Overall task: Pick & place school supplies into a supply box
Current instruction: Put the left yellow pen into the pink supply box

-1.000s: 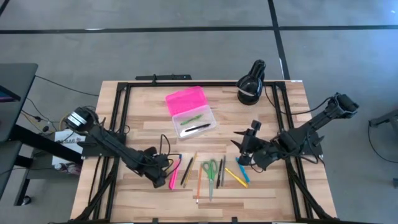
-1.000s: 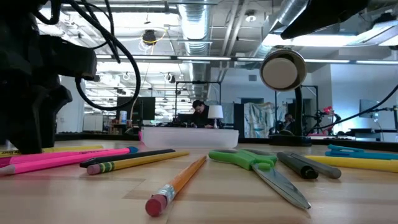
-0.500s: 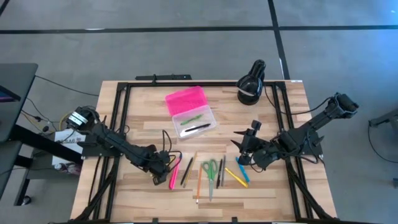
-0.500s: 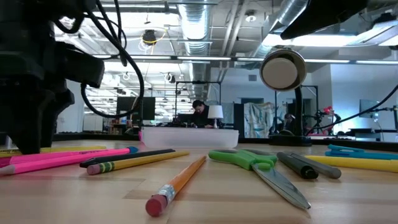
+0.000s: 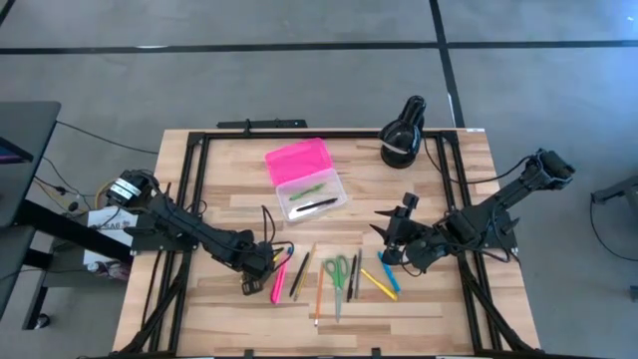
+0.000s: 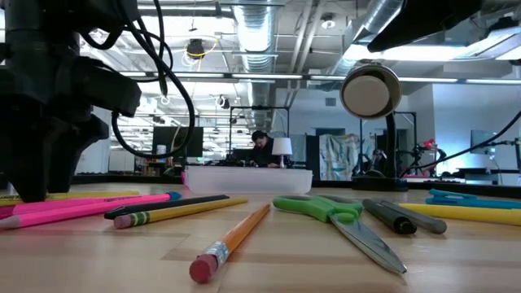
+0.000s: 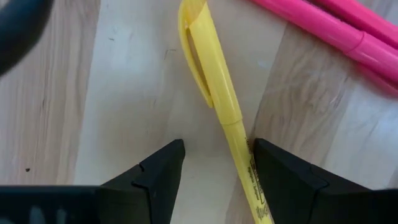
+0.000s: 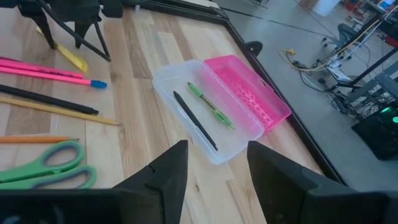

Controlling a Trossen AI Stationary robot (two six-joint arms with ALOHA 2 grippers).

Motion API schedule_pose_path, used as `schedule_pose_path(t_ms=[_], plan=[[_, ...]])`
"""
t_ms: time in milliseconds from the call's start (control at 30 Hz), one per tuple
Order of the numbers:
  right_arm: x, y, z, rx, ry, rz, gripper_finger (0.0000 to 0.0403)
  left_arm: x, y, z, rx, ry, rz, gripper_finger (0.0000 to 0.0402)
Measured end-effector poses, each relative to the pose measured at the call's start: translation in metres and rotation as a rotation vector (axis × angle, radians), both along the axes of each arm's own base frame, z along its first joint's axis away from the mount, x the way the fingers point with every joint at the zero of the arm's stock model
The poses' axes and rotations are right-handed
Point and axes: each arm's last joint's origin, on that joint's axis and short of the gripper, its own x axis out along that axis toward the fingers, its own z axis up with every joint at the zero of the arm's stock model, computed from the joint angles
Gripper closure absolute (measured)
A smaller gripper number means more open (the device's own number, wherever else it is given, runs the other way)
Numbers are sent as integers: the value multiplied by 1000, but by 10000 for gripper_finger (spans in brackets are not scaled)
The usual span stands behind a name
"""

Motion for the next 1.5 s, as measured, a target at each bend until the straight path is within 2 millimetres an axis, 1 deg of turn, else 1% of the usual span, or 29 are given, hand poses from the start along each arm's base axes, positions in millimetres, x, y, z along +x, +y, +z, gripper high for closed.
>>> schedule_pose_path(t_ms=[333, 400, 633, 733, 967, 1133, 1367, 1500], plan=[[0, 0, 0, 0, 0, 0, 241, 1, 0, 0, 11, -15, -39, 208], [0, 0, 0, 0, 0, 1, 241, 1, 0, 0, 19, -19, -36, 219], [0, 0, 0, 0, 0, 1, 241, 2, 1, 0, 29, -28, -13, 282], [0, 0, 0, 0, 0, 1, 241, 2, 1, 0, 41, -32, 8, 300], [0, 0, 0, 1, 3, 3, 241, 0, 3, 0, 71, -27, 88, 327], [-1, 0, -1, -2, 11, 2, 241, -3, 6, 0, 129, -22, 159, 343], [-3, -2, -3, 17, 27, -25, 241, -5, 9, 0, 198, -28, 179, 366], [-5, -3, -4, 25, 33, -39, 241, -6, 10, -1, 230, -29, 180, 371]])
